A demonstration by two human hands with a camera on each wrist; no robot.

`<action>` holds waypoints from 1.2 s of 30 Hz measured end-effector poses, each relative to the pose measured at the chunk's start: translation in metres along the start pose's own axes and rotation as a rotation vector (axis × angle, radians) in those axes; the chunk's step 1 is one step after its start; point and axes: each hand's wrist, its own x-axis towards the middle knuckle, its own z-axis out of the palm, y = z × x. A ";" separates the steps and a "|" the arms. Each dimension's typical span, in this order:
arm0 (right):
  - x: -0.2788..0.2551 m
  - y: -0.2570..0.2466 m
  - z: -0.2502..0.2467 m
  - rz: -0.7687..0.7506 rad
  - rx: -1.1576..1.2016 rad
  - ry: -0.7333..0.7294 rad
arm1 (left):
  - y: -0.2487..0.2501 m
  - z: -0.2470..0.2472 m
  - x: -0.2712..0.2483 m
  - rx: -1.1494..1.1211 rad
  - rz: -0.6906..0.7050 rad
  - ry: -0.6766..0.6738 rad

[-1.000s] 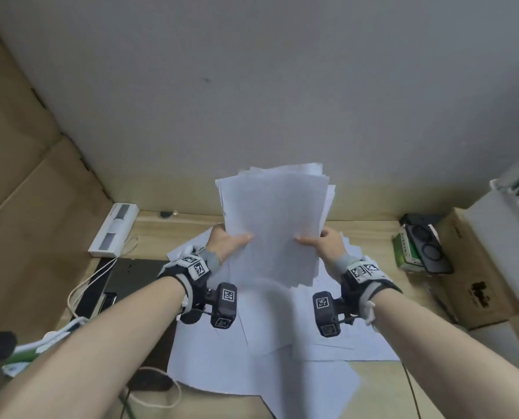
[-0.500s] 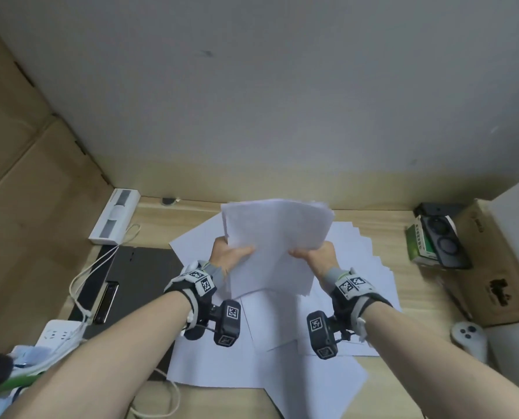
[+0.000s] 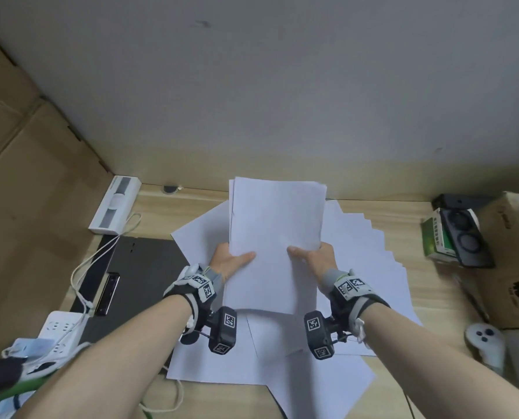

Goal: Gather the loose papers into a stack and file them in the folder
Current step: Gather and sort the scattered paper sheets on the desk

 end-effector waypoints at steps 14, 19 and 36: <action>0.029 0.088 -0.032 0.056 -1.207 0.089 | -0.107 -0.052 -0.009 0.137 -0.230 0.258; 0.026 0.081 -0.055 0.026 -1.012 0.144 | -0.109 -0.050 -0.012 0.171 -0.243 0.252; -0.026 0.087 -0.078 -0.103 -0.424 0.346 | -0.098 0.004 -0.034 0.450 -0.316 0.086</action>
